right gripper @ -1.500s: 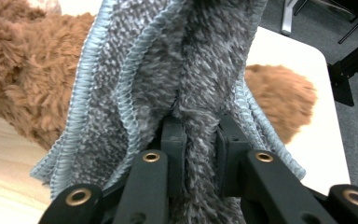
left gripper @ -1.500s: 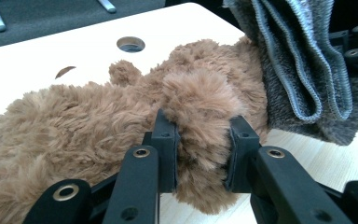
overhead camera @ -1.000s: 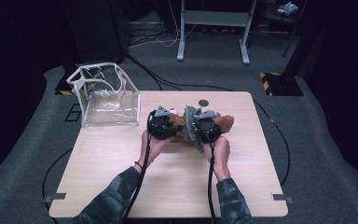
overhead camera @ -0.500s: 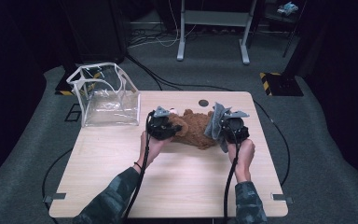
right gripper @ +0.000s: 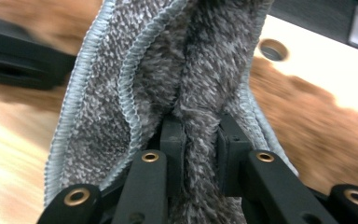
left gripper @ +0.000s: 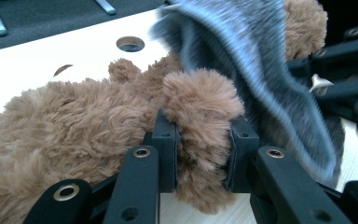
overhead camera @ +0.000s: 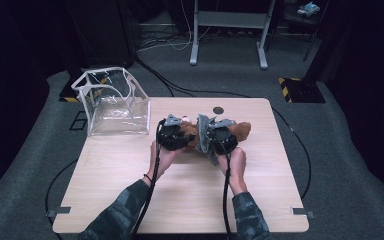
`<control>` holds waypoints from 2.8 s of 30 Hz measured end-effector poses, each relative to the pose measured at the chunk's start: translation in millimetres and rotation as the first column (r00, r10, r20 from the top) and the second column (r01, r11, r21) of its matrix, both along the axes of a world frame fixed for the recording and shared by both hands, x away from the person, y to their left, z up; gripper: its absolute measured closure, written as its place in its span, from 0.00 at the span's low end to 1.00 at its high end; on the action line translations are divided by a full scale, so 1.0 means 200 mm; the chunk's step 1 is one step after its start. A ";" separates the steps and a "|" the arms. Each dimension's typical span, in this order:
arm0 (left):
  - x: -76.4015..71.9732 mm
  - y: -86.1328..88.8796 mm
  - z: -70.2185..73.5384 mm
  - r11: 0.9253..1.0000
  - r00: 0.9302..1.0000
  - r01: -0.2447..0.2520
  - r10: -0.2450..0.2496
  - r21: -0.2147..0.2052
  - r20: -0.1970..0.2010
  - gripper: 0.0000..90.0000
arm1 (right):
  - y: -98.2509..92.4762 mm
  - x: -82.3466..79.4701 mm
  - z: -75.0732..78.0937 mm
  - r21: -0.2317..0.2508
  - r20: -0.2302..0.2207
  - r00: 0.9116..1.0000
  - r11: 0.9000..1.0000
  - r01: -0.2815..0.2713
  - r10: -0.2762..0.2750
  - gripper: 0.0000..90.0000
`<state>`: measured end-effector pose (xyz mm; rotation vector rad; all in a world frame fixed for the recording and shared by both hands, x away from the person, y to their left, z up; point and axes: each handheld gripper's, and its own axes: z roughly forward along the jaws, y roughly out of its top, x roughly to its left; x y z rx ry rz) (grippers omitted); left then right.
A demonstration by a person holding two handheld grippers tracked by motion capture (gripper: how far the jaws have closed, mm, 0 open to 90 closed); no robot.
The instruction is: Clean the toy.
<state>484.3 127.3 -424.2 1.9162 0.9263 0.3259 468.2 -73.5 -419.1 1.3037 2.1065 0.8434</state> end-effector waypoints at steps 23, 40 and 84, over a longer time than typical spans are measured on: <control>0.03 -0.02 0.03 1.000 1.000 0.001 -0.001 0.000 -0.022 0.78 | 0.03 -0.18 -0.09 0.075 0.017 0.999 0.996 -0.053 0.052 0.85; 0.07 -0.02 0.05 1.000 0.999 0.015 -0.014 0.004 -0.040 0.78 | -0.29 -0.17 -0.24 0.042 -0.024 0.986 0.986 0.164 -0.163 0.85; 0.10 0.32 -0.11 0.994 0.990 -0.111 0.113 0.025 -0.086 0.65 | -0.04 -0.29 -0.28 0.023 -0.039 0.999 0.999 -0.033 0.034 0.84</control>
